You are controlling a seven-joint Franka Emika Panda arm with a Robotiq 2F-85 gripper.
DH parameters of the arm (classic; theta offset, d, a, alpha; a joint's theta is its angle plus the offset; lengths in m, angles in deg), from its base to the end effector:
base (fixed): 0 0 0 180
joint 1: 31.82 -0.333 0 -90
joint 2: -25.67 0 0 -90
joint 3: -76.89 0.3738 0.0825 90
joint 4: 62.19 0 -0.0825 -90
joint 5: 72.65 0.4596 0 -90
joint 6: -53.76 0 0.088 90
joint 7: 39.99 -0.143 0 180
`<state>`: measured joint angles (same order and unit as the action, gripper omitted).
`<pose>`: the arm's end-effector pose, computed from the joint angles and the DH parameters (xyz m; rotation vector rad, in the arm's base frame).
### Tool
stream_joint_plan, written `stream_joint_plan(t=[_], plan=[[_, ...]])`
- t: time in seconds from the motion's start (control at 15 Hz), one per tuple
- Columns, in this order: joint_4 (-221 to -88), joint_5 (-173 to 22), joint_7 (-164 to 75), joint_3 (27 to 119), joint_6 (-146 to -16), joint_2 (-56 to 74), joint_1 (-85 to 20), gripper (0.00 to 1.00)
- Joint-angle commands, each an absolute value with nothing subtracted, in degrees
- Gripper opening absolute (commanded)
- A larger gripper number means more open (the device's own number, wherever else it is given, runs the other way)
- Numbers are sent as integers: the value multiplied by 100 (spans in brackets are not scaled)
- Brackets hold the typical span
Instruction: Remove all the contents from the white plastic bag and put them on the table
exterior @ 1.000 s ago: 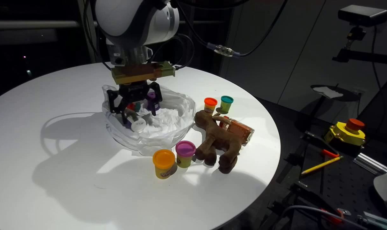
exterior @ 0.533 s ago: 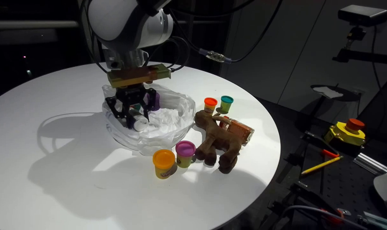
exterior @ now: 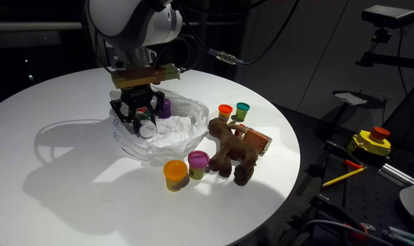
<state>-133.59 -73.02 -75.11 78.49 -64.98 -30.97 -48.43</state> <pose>0.7941 0.2555 0.0963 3.0417 -0.4632 -0.2362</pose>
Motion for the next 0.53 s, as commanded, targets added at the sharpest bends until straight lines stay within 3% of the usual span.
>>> stream_joint_plan(t=[0.0,0.47], plan=[[-14030,-7061,-7570,7831,-6681,-2265,-4774,27],[-15629,-6696,-8043,7559,-7519,-901,-4341,27]])
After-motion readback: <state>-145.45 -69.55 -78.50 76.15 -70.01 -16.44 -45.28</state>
